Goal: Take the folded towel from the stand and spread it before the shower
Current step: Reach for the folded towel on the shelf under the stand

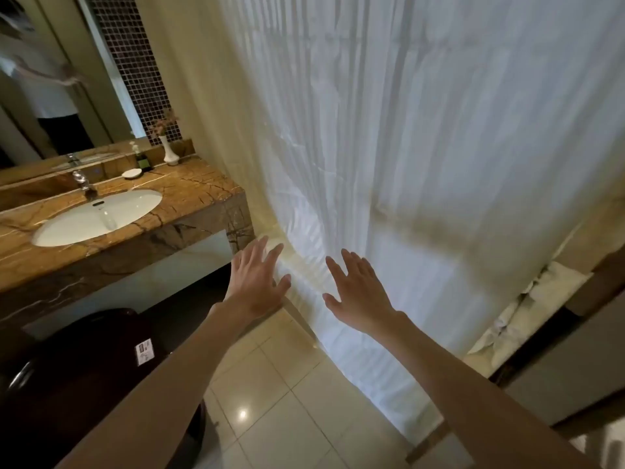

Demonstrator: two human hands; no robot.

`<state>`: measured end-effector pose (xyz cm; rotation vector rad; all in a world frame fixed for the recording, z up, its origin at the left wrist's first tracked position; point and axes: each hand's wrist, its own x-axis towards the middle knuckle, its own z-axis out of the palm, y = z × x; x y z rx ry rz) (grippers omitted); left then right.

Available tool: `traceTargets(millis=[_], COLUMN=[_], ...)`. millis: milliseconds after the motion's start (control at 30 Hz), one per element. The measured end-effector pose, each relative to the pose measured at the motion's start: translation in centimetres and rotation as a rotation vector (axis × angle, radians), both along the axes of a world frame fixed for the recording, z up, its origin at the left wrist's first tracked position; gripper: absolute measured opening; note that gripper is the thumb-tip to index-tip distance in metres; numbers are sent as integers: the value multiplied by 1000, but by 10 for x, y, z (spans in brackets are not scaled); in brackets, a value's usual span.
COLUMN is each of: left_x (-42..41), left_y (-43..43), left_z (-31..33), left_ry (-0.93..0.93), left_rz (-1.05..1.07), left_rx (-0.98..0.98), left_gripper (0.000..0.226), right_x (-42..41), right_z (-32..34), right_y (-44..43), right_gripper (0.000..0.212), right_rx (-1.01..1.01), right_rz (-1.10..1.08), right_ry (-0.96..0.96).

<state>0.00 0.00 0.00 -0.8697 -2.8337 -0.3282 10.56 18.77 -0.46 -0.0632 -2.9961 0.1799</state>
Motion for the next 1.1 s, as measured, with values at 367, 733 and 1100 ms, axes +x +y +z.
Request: traceTargets(millis=[367, 733, 1100], left_x=[-36, -146, -240], left_y=[-27, -35, -54], left_z=[-18, -28, -30], left_ry=[1, -20, 10], left_rz=[112, 209, 295], left_rx=[-14, 30, 78], left_gripper=[65, 63, 64], right_x=[-56, -180, -301], right_z=[-17, -26, -21], right_y=[-9, -15, -26], right_gripper=[67, 65, 64], right_rx=[-6, 32, 42], right_rz=[103, 174, 238], right_ry=[-18, -47, -22])
